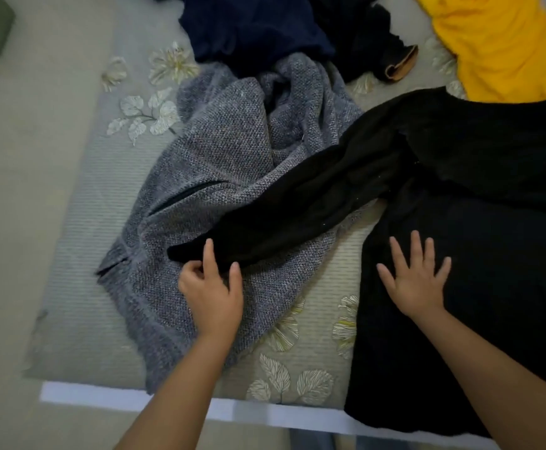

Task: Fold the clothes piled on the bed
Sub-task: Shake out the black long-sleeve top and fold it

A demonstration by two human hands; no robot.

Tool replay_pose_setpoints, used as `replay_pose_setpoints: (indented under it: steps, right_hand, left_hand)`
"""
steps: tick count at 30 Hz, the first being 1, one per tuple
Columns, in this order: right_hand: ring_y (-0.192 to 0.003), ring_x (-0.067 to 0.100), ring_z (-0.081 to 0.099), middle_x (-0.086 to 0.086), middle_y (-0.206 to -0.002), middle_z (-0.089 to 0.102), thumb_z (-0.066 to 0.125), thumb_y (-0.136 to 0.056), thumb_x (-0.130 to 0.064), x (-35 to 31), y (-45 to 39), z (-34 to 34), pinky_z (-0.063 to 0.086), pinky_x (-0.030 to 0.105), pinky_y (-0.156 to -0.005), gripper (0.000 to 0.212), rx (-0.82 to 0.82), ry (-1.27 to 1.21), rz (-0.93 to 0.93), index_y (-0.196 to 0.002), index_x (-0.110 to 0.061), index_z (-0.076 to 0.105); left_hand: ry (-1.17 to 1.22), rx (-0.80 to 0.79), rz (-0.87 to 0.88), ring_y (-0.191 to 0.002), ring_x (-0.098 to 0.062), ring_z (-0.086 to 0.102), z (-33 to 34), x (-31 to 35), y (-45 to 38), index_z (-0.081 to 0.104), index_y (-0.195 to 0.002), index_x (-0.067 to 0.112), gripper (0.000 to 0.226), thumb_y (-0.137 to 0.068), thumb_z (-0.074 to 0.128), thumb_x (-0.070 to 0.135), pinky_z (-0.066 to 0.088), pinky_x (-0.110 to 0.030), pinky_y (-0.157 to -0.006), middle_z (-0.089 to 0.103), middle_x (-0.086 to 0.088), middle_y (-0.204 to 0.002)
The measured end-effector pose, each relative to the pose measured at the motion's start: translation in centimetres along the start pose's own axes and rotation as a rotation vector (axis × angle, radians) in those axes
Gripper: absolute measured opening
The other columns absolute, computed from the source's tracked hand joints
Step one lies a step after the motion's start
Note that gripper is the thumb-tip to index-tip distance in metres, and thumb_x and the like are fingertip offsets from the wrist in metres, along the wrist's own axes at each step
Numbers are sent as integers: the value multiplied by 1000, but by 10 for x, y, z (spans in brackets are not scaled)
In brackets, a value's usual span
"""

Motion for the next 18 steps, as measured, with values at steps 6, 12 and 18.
replay_pose_setpoints:
  steps: [6,12,18]
  right_hand:
    - [-141,28,-14,7,-155,-11,18,-96,-52,-1,-1,1,-6,53,-111,57,28,-34,3,-147,-28,5]
    - [-142,29,-10,8,-156,-6,-6,-69,-68,-1,-1,3,-5,54,-110,89,76,-75,-16,-146,-27,10]
    - [-142,30,-12,9,-155,-8,-4,-73,-67,1,-2,2,-5,54,-110,84,43,-67,-40,-147,-27,7]
  left_hand:
    - [131,-182,-220,-88,-35,56,13,6,13,0,-146,31,63,-94,33,42,43,-37,-70,57,-22,-103]
    - [410,-76,-199,-80,-16,50,14,20,-10,8,-146,32,62,-94,41,36,40,-29,-73,50,4,-91]
    - [479,-67,-294,-134,-24,26,14,48,-9,13,-147,21,70,-90,51,36,25,-26,-101,30,-13,-146]
Point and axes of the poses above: each hand's wrist, its own y-axis away from the middle knuckle, its own z-axis out of the palm, x = y × z, the point moved 1 cm from there along -y, towards the middle knuckle
